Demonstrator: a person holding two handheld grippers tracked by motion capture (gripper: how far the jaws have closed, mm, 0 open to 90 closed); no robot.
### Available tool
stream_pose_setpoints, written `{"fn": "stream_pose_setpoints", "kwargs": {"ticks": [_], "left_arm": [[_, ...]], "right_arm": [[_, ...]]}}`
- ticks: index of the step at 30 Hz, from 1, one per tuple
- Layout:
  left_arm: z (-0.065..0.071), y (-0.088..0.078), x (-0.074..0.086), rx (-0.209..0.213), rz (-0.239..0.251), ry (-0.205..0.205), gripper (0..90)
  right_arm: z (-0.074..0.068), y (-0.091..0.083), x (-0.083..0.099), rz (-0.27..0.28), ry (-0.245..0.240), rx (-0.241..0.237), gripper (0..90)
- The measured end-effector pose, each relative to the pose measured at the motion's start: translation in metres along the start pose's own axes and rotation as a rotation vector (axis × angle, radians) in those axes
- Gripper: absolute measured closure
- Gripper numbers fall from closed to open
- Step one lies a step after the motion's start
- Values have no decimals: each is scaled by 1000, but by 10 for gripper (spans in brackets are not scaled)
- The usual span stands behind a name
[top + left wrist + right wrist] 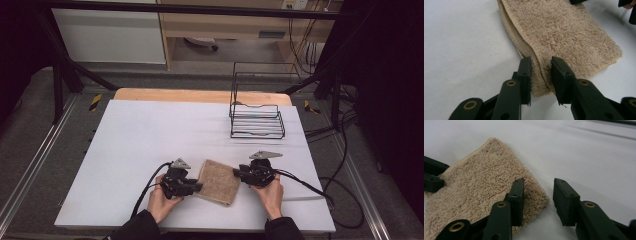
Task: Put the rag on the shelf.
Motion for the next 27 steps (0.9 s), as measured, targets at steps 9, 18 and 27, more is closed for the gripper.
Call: {"fn": "stream_pose_setpoints", "kwargs": {"ticks": [9, 18, 27], "left_arm": [[3, 1, 0, 13, 5, -41, 819], [10, 2, 2, 29, 38, -69, 822], [14, 2, 6, -4, 46, -41, 754]], "right_arm": [[-3, 4, -3, -22, 33, -32, 826], [-5, 11, -18, 7, -59, -7, 844], [-4, 17, -17, 24, -105, 5, 787]]}}
Point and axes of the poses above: each handheld gripper's, and its own axes: y roughly forward along the jaws, x roughly out of its underside, z roughly to its right, the point moved 3 cm from there along y, roughly forward along the jaws, and after that the axes turned 3 degrees about x, right-handed, at the moved point
